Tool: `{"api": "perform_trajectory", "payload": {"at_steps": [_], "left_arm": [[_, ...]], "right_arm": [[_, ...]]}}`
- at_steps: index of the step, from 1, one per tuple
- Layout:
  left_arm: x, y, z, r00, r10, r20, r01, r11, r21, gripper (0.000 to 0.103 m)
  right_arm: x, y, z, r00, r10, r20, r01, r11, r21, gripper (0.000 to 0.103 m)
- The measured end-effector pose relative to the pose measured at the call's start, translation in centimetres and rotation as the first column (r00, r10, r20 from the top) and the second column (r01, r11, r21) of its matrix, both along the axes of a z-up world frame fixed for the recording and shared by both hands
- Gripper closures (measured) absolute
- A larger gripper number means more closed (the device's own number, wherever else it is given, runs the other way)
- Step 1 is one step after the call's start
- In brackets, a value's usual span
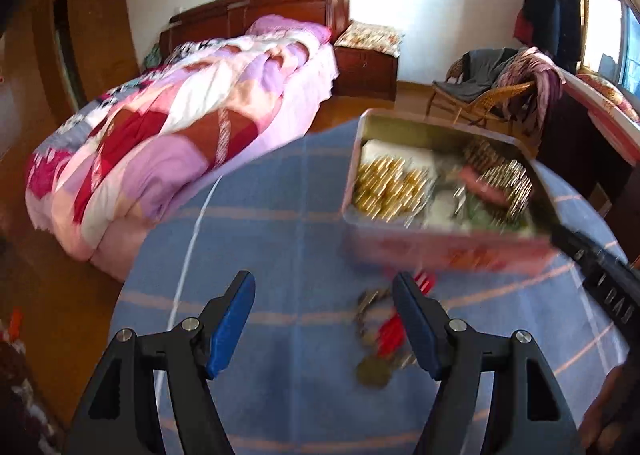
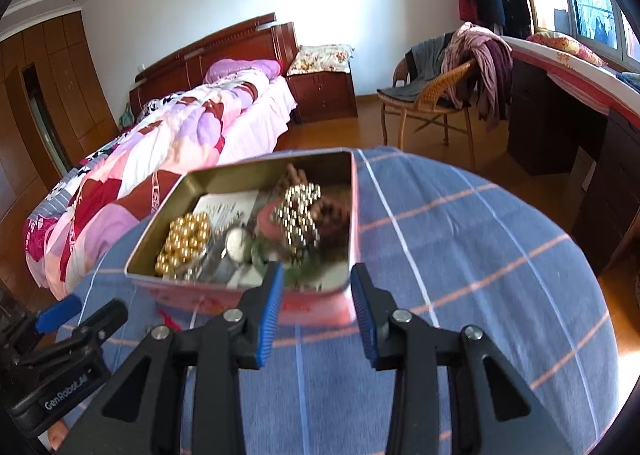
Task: Organize jewelry
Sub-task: 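Grasp the red string on the bead bracelet with the right tool, then pull the red string with coin off the bracelet with the right tool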
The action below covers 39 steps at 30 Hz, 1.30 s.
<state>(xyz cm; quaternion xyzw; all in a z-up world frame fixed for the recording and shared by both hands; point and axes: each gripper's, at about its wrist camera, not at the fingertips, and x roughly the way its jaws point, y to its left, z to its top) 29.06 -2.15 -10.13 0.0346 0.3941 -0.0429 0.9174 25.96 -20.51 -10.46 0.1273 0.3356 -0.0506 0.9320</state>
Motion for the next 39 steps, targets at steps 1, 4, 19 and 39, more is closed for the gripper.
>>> {"api": "perform_trajectory", "payload": {"at_steps": [1,4,19,39], "left_arm": [[-0.5,0.8,-0.6,1.000,0.020,-0.018,-0.020,1.000,0.008,0.032],[-1.5,2.4,-1.9,0.997,0.047,-0.056,-0.046,0.999,0.021,0.032],[-2.8,4.6,-2.3,0.996,0.053,-0.067,-0.050,0.998,0.040,0.032],[-2.3,3.4,-2.5,0.996,0.013,-0.089,-0.012,1.000,0.012,0.032]], "right_arm": [[-0.1,0.1,-0.1,1.000,0.007,-0.006,-0.007,1.000,0.000,0.064],[-0.4,0.9,-0.3,0.999,0.047,-0.021,-0.046,0.999,0.016,0.064],[3.5,7.9,-2.7,0.940,0.317,-0.129,-0.306,0.947,0.102,0.065],[-0.5,3.6,0.7,0.968,0.250,-0.001,-0.247,0.955,0.166,0.095]]}}
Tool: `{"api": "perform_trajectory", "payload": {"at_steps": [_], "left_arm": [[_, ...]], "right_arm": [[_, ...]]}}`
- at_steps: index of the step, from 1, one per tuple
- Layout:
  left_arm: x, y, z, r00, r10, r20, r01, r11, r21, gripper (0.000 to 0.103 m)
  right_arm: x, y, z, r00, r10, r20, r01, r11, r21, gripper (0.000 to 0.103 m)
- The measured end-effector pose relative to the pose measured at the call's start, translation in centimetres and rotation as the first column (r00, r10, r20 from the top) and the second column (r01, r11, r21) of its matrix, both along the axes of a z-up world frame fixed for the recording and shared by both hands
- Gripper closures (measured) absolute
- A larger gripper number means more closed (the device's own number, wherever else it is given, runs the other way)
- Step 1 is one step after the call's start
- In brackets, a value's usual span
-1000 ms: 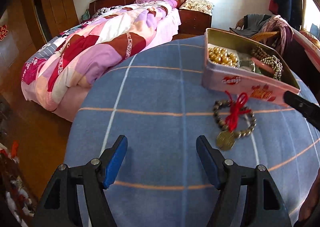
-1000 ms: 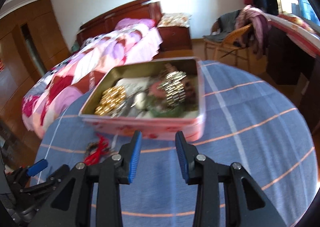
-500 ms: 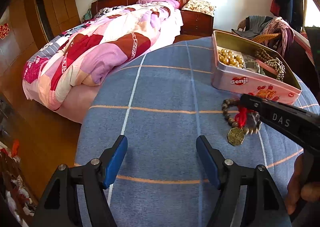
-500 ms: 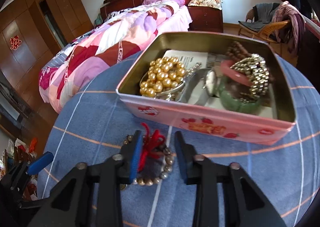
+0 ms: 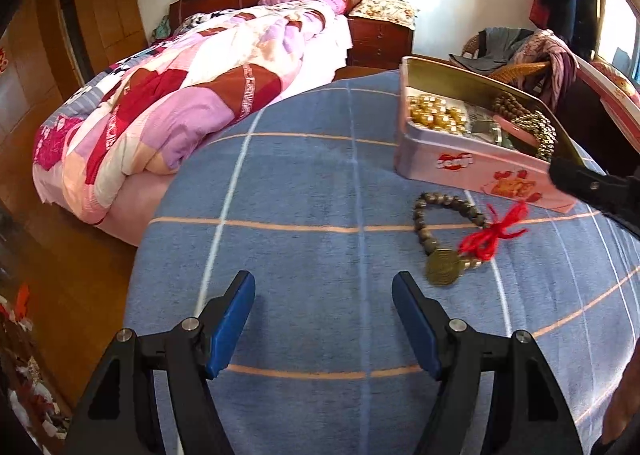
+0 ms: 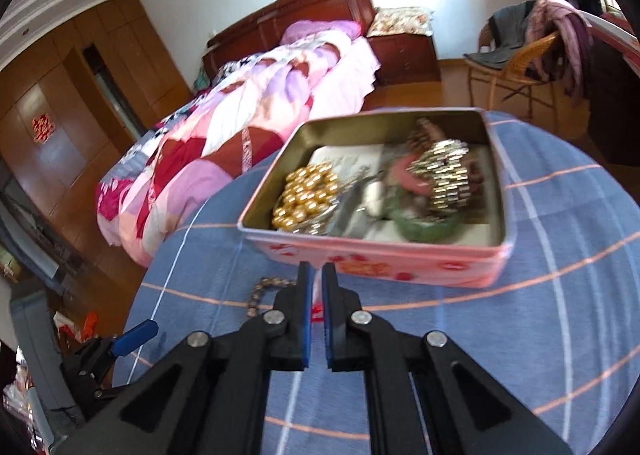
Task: Organize jewelry
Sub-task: 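Pull the red string with coin off the bracelet with the right tool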
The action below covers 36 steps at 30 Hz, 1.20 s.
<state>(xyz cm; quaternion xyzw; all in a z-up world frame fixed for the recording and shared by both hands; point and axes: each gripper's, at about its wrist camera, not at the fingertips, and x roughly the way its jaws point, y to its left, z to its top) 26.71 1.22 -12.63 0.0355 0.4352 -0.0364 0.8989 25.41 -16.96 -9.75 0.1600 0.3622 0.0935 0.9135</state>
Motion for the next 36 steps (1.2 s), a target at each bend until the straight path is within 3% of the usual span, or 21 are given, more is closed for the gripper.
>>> {"api": "perform_trajectory", "payload": {"at_steps": [3,9,12,14,16,18,19,20,26,32,36], "left_arm": [[0.1,-1.0,0.2,1.000,-0.022,0.006,0.022,1.000,0.013,0.032],[0.0,-1.0,0.2,1.000,-0.001,-0.008,0.001,1.000,0.016,0.032],[-0.3,-0.5,0.4,1.000,0.006,-0.005,-0.006,1.000,0.019,0.032],[-0.5,0.0,0.6,1.000,0.014,0.000,-0.014,1.000,0.027,0.032],[-0.6,0.8,0.8,1.000,0.028,0.007,-0.028,0.999,0.025,0.032],[-0.6,1.5,1.0,0.999,0.043,0.009,-0.043,0.999,0.018,0.032],[-0.6,1.8,1.0,0.999,0.051,0.009,-0.051,0.999,0.015,0.032],[-0.5,2.0,1.0,0.998,0.057,0.009,-0.057,0.998,0.012,0.032],[-0.4,2.3,0.9,0.998,0.059,0.006,-0.059,0.998,-0.006,0.032],[-0.3,0.9,0.9,1.000,0.012,0.004,-0.011,1.000,-0.029,0.032],[0.6,-0.5,1.0,0.999,-0.040,-0.005,0.039,0.992,-0.123,0.032]], "right_arm": [[-0.4,-1.1,0.4,1.000,-0.023,0.007,0.023,1.000,-0.009,0.095],[0.9,-0.1,-1.3,0.994,0.073,-0.076,-0.070,0.997,0.037,0.089],[1.5,1.4,-2.3,0.988,0.115,-0.100,-0.110,0.992,0.055,0.081],[1.9,2.3,-2.9,0.986,0.122,-0.117,-0.117,0.992,0.047,0.059],[2.1,2.9,-3.3,0.986,0.115,-0.125,-0.111,0.993,0.038,0.054],[2.6,3.5,-3.7,0.983,0.125,-0.138,-0.122,0.992,0.029,0.055],[2.6,3.6,-3.8,0.981,0.133,-0.142,-0.131,0.991,0.027,0.069],[2.7,3.8,-4.0,0.979,0.143,-0.148,-0.141,0.990,0.024,0.095],[0.7,3.0,-2.0,0.986,0.148,-0.081,-0.147,0.989,0.027,0.093],[-1.4,0.0,0.4,0.997,0.081,-0.014,-0.080,0.996,0.047,0.093],[-1.8,-2.1,0.4,1.000,0.003,-0.007,-0.003,1.000,-0.004,0.093]]}}
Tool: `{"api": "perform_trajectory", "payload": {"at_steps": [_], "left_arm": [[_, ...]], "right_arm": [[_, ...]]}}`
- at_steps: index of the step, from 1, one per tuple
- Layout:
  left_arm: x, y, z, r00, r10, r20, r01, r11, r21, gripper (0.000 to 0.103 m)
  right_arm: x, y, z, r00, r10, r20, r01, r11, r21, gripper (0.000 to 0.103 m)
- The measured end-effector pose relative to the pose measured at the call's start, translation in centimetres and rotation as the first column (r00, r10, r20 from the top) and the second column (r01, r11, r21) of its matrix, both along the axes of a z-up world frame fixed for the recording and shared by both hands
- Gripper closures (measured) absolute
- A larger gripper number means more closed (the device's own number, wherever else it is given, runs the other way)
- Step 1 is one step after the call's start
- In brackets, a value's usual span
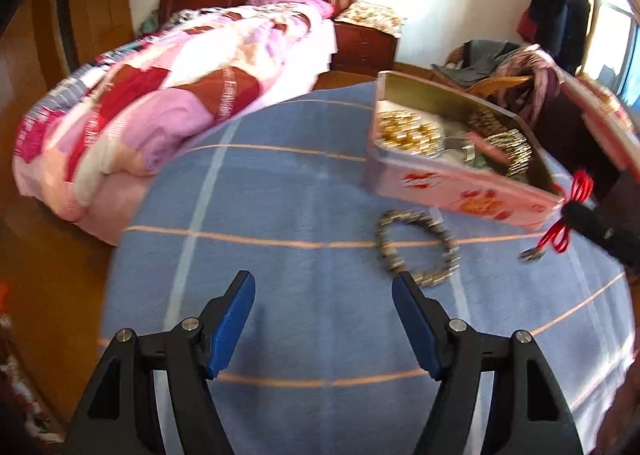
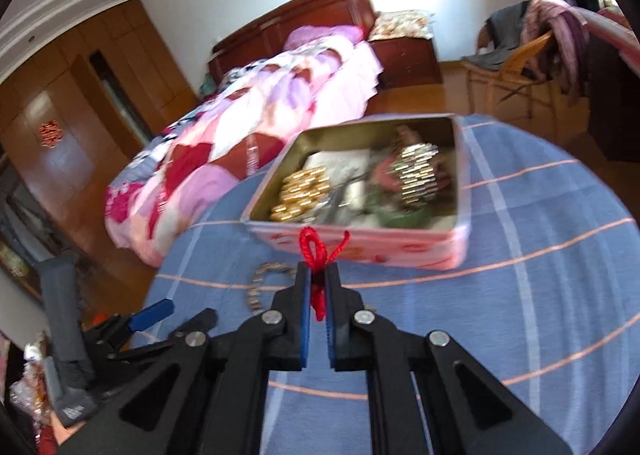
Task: Organize jewelry
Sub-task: 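Pull the red string with coin off the bracelet with the right tool, then grasp the grey bead bracelet with the left tool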
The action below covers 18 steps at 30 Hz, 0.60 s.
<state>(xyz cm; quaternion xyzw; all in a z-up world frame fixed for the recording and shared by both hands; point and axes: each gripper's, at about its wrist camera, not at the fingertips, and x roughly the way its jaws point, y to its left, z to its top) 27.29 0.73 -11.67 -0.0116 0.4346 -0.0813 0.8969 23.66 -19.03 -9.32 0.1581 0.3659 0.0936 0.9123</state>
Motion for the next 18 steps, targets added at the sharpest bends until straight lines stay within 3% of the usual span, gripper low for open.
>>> {"api": "perform_trajectory", "payload": {"at_steps": [3,9,14,16,18], "left_arm": [[1.3,-1.8,-0.4,0.998,-0.054,-0.020,0.053,0.998,-0.044,0.032],[3.6,-4.9,-1.5,0.993,-0.093,-0.069,0.090,0.995,-0.050,0.032],[3.7,-5.9,-1.7,0.995,-0.090,-0.036,0.090,0.996,0.022,0.031],[3.6,-6.7,-1.9,0.994,-0.110,-0.013,0.111,0.990,0.088,0.030],[3.5,-6.7,-1.9,0.992,-0.123,-0.005,0.123,0.990,0.074,0.037]], "right_arm": [[0.4,-0.9,-0.9,0.999,-0.037,-0.026,0.037,0.999,0.018,0.093],[0.6,-1.7,-2.5,0.996,-0.064,-0.054,0.066,0.997,0.042,0.093],[0.6,-2.6,-3.2,0.995,-0.077,-0.066,0.082,0.994,0.068,0.093],[0.5,-3.1,-3.6,0.994,-0.084,-0.074,0.090,0.993,0.081,0.093],[0.5,-3.1,-3.8,0.993,-0.082,-0.079,0.089,0.992,0.085,0.093]]}}
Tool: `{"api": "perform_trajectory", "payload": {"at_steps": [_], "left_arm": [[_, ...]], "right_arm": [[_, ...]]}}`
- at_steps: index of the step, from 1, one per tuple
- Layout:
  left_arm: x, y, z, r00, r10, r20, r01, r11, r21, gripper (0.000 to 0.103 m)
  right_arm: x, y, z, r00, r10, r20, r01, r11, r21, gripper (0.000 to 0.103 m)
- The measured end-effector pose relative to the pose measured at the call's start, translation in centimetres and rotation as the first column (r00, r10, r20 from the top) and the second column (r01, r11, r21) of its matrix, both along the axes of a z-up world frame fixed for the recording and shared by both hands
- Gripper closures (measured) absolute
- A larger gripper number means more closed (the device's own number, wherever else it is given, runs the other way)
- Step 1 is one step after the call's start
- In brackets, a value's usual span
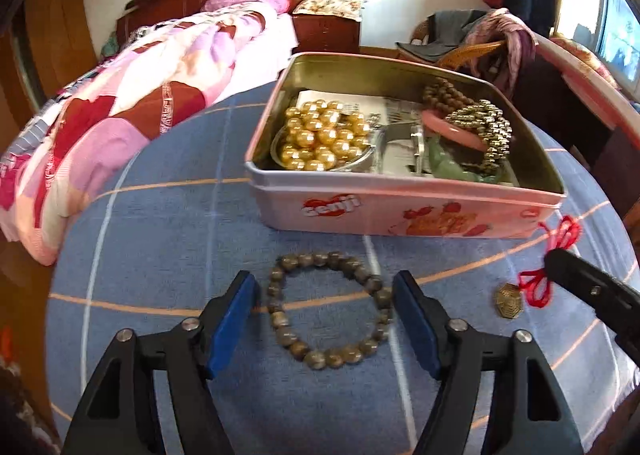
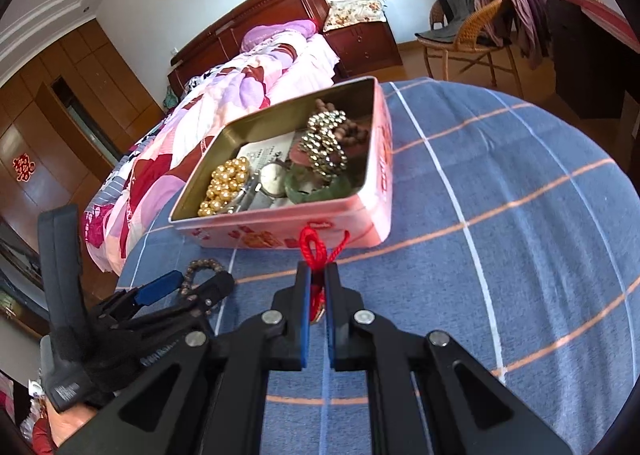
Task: Organize jewelry
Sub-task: 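Grasp the grey bead bracelet with the left tool, then carry the grey bracelet and red string into the tin and release both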
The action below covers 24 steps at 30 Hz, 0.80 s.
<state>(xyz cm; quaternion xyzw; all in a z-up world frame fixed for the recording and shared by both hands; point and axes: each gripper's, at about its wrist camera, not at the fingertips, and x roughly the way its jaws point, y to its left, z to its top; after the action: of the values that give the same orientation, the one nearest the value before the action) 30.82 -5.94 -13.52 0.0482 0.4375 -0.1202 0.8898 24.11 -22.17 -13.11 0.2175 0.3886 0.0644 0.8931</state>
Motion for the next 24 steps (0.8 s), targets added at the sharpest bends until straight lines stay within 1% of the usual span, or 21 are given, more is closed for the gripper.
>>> {"api": "perform_trajectory", "payload": {"at_steps": [1,3,4,5,9,10,12,16,19,24], "left_arm": [[-0.1,0.1,0.1,1.000,-0.004,0.006,0.004,1.000,-0.002,0.043],[-0.3,0.4,0.3,1.000,-0.017,0.022,0.017,1.000,0.000,0.076],[-0.3,0.6,0.3,1.000,-0.024,0.019,0.024,1.000,-0.010,0.083],[-0.4,0.8,0.4,1.000,-0.026,0.016,0.026,1.000,-0.016,0.087],[-0.9,1.4,0.4,0.999,-0.031,0.018,0.031,0.999,-0.043,0.088],[-1.3,1.8,0.5,0.999,-0.030,0.015,0.031,0.998,-0.063,0.088],[-1.8,2.2,0.4,1.000,-0.025,0.008,0.025,0.996,-0.090,0.088],[-2.7,2.7,1.0,1.000,-0.015,0.016,0.017,0.993,-0.116,0.088],[-3.5,2.7,1.8,0.999,-0.018,0.048,0.022,0.995,-0.096,0.088],[-4.3,2.9,2.7,0.998,-0.020,0.063,0.027,0.994,-0.108,0.088]], "right_arm": [[0.0,0.0,0.0,1.000,0.001,-0.001,-0.001,1.000,-0.001,0.093],[0.0,0.1,-0.1,1.000,0.001,-0.001,-0.001,1.000,-0.005,0.093],[0.0,0.0,-0.1,1.000,-0.001,-0.001,0.001,1.000,-0.004,0.093],[0.0,0.0,-0.1,1.000,-0.002,0.000,0.002,1.000,-0.004,0.093],[-0.1,-0.2,-0.1,1.000,-0.006,0.005,0.006,1.000,-0.003,0.093],[-0.1,-0.2,0.0,1.000,-0.006,0.009,0.006,1.000,0.000,0.093],[-0.4,-0.3,0.2,1.000,-0.006,0.020,0.006,1.000,0.012,0.093],[-1.0,-0.5,1.1,0.999,-0.010,0.039,0.008,0.999,0.031,0.093],[-1.5,-0.4,1.8,0.999,-0.011,0.050,0.009,0.999,0.041,0.093],[-2.4,-0.3,3.6,0.996,-0.013,0.084,0.011,1.000,0.021,0.093]]}}
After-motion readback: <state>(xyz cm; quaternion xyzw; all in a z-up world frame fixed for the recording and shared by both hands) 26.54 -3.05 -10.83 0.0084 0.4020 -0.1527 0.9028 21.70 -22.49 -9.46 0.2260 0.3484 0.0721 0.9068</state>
